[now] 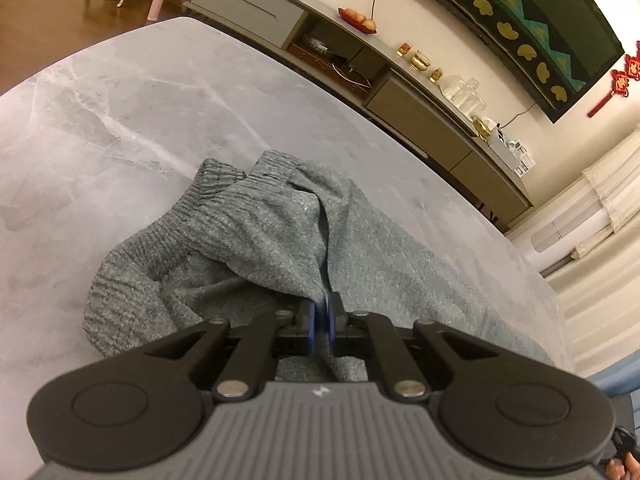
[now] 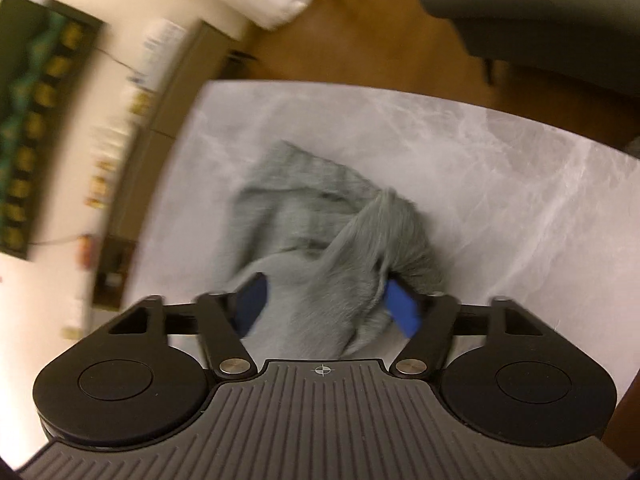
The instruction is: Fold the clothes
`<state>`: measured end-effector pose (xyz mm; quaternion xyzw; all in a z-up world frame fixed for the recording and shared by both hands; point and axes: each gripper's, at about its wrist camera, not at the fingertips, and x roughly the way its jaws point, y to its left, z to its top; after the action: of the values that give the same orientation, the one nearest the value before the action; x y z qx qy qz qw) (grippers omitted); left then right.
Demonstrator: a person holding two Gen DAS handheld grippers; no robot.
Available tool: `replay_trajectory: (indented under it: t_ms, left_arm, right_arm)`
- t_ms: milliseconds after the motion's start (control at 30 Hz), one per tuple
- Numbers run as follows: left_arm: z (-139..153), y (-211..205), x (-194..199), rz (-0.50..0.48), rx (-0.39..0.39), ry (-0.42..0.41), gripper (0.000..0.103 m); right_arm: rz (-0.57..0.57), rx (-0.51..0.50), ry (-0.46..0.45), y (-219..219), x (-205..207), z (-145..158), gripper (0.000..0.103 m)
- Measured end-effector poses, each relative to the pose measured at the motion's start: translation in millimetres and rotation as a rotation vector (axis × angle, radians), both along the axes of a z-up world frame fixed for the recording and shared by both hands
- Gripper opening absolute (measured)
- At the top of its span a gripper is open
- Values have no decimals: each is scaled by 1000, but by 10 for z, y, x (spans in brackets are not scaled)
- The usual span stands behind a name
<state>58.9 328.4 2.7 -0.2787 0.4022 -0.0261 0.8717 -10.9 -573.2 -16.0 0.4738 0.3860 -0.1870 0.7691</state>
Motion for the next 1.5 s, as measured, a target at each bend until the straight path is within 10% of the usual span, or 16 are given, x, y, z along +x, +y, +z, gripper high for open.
replay_trajectory:
  t_ms: [133,433,733,867,933,1000,1233,1500]
  left_arm:
    - [-36,53,-8,6,-7,11,6]
    - [-47,68,-15,-14,-5,-5,6]
    - [-72,82,-8,-16,5,1,9]
    - [-65,42,0,-29,30,0,12]
    - [-72,30,13,-33,36,2,12]
    - [-85,41,22,-29,42,8,12]
    - [-134,177,39,31,34,32,12]
    - [-181,110,61,7,65,62,12]
  right_arm:
    - [28,-86,43,66,167,25,11]
    - [93,-242,-81,422,-78,558,5]
    - [31,-72,-47,444,-90,299,48]
    - [10,-92,-6,489,83,219,49]
    - [5,-138,28,463,209,170,12]
    - [48,-200,17,487,367,280,4]
    - [258,-496,-523,1003,101,1546,0]
    - [98,-236,-128,298,-130,-26,3]
